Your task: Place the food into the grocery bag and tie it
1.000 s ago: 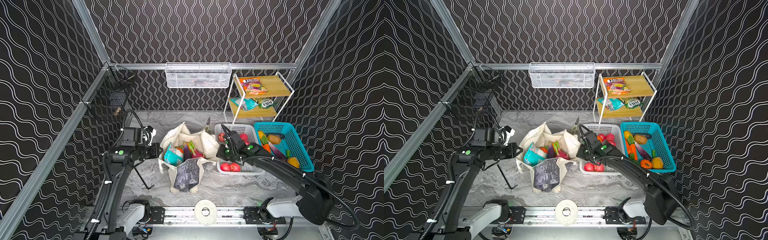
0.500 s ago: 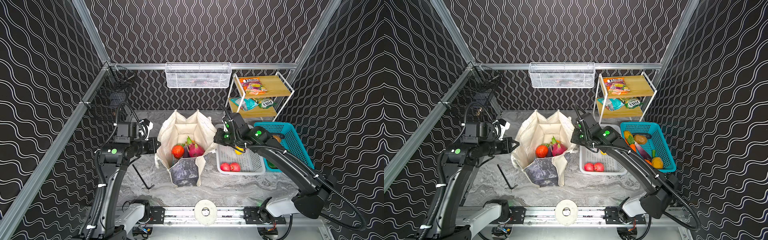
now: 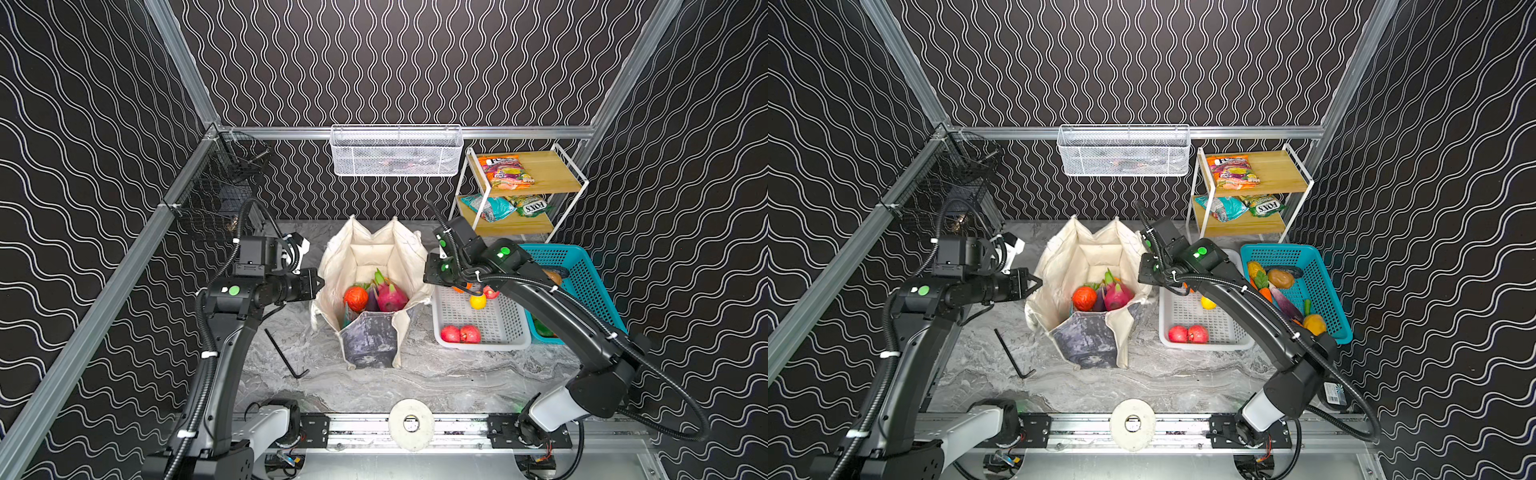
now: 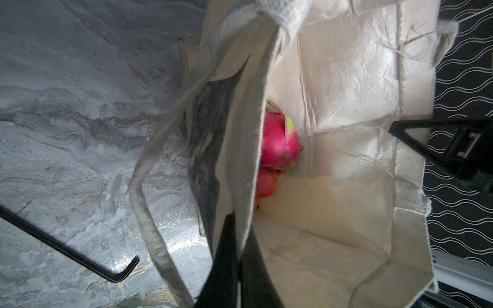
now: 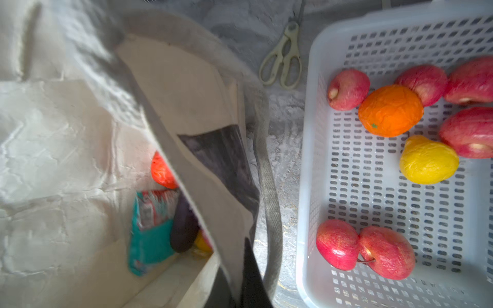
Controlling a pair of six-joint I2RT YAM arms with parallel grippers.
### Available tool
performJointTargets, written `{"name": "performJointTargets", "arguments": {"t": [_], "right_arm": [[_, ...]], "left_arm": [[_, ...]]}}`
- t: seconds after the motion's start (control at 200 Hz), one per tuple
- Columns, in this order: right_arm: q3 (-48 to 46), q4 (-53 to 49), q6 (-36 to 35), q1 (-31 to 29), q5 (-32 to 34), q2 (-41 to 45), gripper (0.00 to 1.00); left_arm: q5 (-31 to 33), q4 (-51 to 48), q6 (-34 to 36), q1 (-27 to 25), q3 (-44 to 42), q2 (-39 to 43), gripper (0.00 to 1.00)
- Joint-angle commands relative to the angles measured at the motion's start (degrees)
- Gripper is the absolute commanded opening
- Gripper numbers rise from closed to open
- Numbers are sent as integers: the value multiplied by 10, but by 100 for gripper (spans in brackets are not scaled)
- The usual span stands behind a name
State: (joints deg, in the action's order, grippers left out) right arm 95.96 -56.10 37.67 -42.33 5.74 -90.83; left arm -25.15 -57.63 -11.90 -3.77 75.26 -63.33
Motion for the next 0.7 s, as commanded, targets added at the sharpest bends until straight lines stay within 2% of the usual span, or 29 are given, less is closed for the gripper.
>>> {"name": "performJointTargets", "arguments": {"t": [0.0,0.15,0.425,0.601,0.696], "right_arm": [[-21,3,-4,-1,-8,-8,0],[-24,2,-7,0,13,-7,0],[-35,4,-10,10,19,1,0],[-55,11,-15,26,15,13,0],[-64,13,-18,35,12,19,0]], "left_arm": [[-14,32,-7,-1,-21,-4,0],[15,25,-6,-1,-16,1,1],[78,18,-23,0,3,25,52],[165,-6,-23,2,32,44,72],[237,-21,-22,9,45,62,79]]}}
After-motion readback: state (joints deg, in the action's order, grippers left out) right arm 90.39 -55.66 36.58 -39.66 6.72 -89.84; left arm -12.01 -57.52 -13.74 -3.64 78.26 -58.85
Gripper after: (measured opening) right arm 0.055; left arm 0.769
